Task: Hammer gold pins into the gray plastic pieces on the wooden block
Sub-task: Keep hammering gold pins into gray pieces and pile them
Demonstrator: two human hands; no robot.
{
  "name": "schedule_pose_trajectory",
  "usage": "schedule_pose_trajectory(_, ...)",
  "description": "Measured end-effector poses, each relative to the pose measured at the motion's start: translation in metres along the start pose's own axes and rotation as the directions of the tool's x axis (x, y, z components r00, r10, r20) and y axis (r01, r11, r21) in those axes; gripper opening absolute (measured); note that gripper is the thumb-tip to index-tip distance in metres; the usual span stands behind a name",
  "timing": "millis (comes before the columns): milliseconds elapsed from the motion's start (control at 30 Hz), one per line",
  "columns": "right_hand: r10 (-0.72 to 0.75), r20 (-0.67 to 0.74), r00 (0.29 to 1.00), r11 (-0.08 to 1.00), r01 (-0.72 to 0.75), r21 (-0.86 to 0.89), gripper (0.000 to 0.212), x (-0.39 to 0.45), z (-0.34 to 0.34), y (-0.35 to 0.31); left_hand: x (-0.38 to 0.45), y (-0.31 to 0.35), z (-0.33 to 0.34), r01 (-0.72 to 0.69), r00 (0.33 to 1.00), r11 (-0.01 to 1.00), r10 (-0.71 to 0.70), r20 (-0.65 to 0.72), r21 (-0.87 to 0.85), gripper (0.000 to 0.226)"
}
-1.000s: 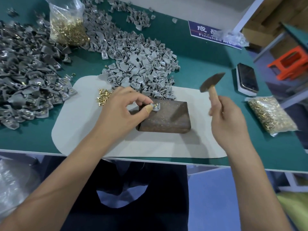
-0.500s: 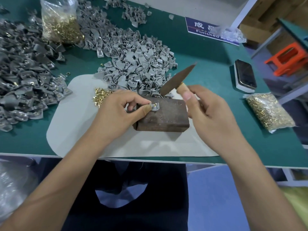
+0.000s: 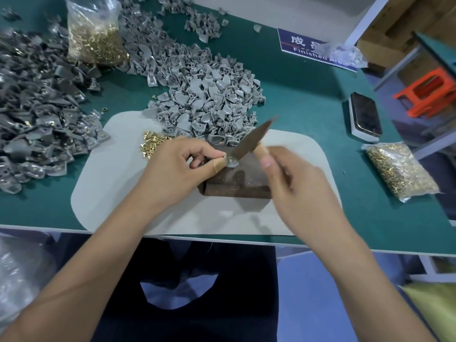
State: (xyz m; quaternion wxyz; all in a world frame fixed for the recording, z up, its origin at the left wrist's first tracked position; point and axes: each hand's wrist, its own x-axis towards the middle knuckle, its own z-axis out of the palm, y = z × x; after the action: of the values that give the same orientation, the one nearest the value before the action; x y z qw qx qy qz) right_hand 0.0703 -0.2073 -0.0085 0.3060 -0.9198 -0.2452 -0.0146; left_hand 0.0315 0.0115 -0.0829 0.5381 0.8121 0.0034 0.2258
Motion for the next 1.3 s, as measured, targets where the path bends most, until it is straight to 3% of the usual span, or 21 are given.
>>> schedule_pose_trajectory(67,0.034,0.043,0.998,0.999,-0.032,-0.037,0.031,-0.002,0.002,0.004,0.001,0.000,0.000,-0.005,1.000,1.000,0.005,0.000,0.011,0.007)
schedule_pose_trajectory(233,-0.008,-0.173,0.985,0.997,0.020,0.070,0.026,-0.005,-0.006,0.005,0.001,0.000,0.000,0.002,1.000,1.000,-0.002,0.002,0.003,0.007)
schedule_pose_trajectory(367,-0.003,0.022,1.000,0.996,0.005,-0.085,0.028,-0.006,0.001,0.003,0.000,0.001,0.001,0.011,1.000,1.000,-0.011,0.000,-0.023,0.009)
schedule_pose_trajectory(500,-0.053,-0.144,0.988,0.999,0.051,-0.020,0.024,-0.005,-0.006,-0.002,0.000,0.001,0.001,0.011,1.000,1.000,-0.011,0.007,-0.012,0.013)
schedule_pose_trajectory(567,-0.051,-0.074,0.996,0.997,0.047,-0.059,0.027,-0.006,-0.002,-0.007,0.000,0.000,0.000,0.013,1.000,1.000,-0.013,0.006,-0.005,0.010)
schedule_pose_trajectory(633,-0.001,0.039,0.999,0.990,0.006,-0.144,0.029,-0.007,-0.001,-0.005,-0.001,0.000,0.001,0.001,1.000,1.000,-0.001,0.002,0.001,0.006)
schedule_pose_trajectory(667,0.023,0.031,0.999,0.987,-0.017,-0.161,0.029,-0.007,-0.004,-0.003,-0.001,-0.001,0.001,-0.007,1.000,1.000,0.007,0.003,0.009,0.007)
schedule_pose_trajectory(800,0.146,-0.175,0.974,0.979,-0.168,-0.117,0.027,-0.002,-0.014,0.011,-0.001,-0.001,0.000,-0.006,1.000,1.000,0.006,0.018,0.020,0.017)
schedule_pose_trajectory(867,0.225,-0.247,0.942,0.942,-0.276,-0.194,0.032,0.004,-0.015,0.027,-0.001,-0.001,0.000,-0.002,1.000,1.000,0.002,0.020,0.023,0.013)
schedule_pose_trajectory(1033,0.412,-0.223,0.883,0.832,-0.465,-0.302,0.046,0.007,-0.002,0.062,-0.003,0.000,0.001,0.010,1.000,1.000,-0.011,0.026,0.030,0.011)
schedule_pose_trajectory(1100,0.381,-0.223,0.897,0.814,-0.440,-0.378,0.045,0.003,0.007,0.062,-0.002,0.001,0.001,0.008,0.999,0.999,-0.009,0.031,0.051,0.015)
schedule_pose_trajectory(1167,0.245,-0.306,0.920,0.847,-0.357,-0.394,0.036,0.003,0.012,0.055,-0.003,0.002,0.001,-0.011,1.000,0.994,0.008,0.022,0.108,0.013)
schedule_pose_trajectory(1233,0.042,-0.367,0.929,0.942,-0.160,-0.296,0.029,0.005,0.016,0.039,-0.004,0.006,0.002,-0.022,1.000,0.989,0.023,-0.008,0.149,0.006)
schedule_pose_trajectory(1300,-0.115,-0.336,0.935,0.984,0.060,-0.170,0.025,0.007,0.025,0.017,-0.008,0.012,0.000,-0.016,0.998,0.989,0.025,-0.062,0.149,0.001)
